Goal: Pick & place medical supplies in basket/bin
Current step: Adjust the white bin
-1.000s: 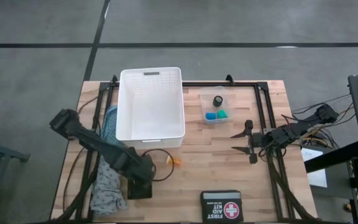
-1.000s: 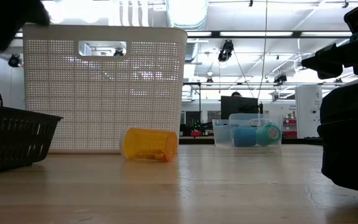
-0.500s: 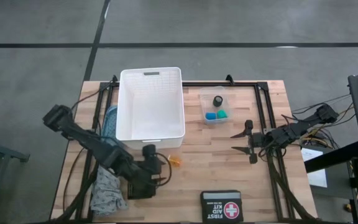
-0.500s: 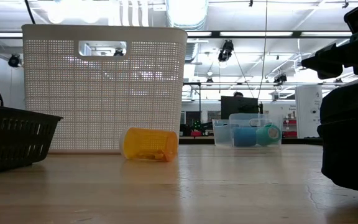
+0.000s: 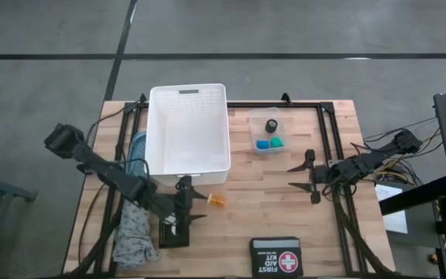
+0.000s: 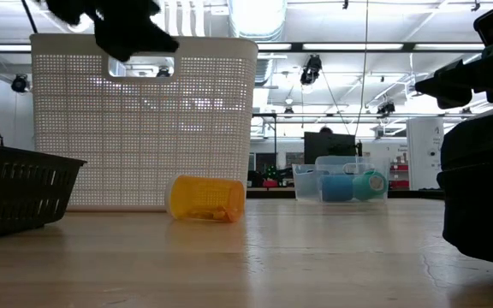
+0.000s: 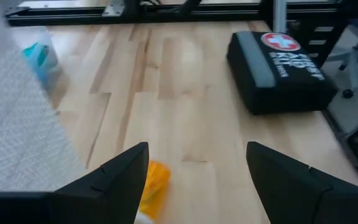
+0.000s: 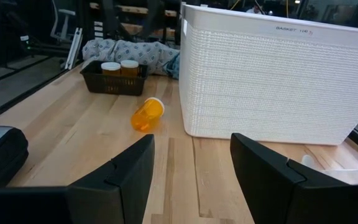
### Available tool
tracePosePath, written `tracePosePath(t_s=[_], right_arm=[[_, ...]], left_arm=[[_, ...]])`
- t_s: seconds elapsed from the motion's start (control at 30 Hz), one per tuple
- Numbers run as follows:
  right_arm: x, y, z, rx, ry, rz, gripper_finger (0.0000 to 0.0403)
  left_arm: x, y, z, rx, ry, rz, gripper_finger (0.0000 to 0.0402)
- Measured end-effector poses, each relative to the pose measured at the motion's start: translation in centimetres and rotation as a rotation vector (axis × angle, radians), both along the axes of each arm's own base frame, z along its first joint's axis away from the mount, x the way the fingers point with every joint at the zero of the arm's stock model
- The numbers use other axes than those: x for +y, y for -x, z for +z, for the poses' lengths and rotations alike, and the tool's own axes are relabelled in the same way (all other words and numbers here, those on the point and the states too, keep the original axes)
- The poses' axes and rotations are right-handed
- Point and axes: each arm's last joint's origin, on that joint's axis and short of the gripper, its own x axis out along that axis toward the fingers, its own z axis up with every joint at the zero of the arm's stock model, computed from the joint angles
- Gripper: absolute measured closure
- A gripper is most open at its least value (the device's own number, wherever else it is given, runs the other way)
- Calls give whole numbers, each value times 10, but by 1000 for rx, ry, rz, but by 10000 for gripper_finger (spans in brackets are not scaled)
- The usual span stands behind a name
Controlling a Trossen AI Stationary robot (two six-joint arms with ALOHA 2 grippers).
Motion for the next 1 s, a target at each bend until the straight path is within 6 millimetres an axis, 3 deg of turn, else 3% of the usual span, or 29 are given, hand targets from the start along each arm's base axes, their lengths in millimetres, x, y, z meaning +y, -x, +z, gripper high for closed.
tracePosePath(t_s=[0.17, 0.37, 0.53, 0.73, 0.83, 1.0], right_arm=[[0, 0, 0, 0, 0, 0, 197], [0, 0, 0, 0, 0, 0, 197], [0, 0, 0, 0, 0, 0, 197], [0, 0, 0, 0, 0, 0, 197], [0, 0, 0, 0, 0, 0, 197], [0, 0, 0, 0, 0, 0, 197]], left_arm=[[11, 2, -14, -25, 27, 5, 123], [10, 5, -19, -125, -89, -77, 123], [-6, 12, -8, -210, -138, 43, 123], [-41, 34, 15, -322, -133, 249, 123], [-50, 43, 8, -329, -86, 314, 123], [-53, 42, -15, -282, 1, 374, 123]])
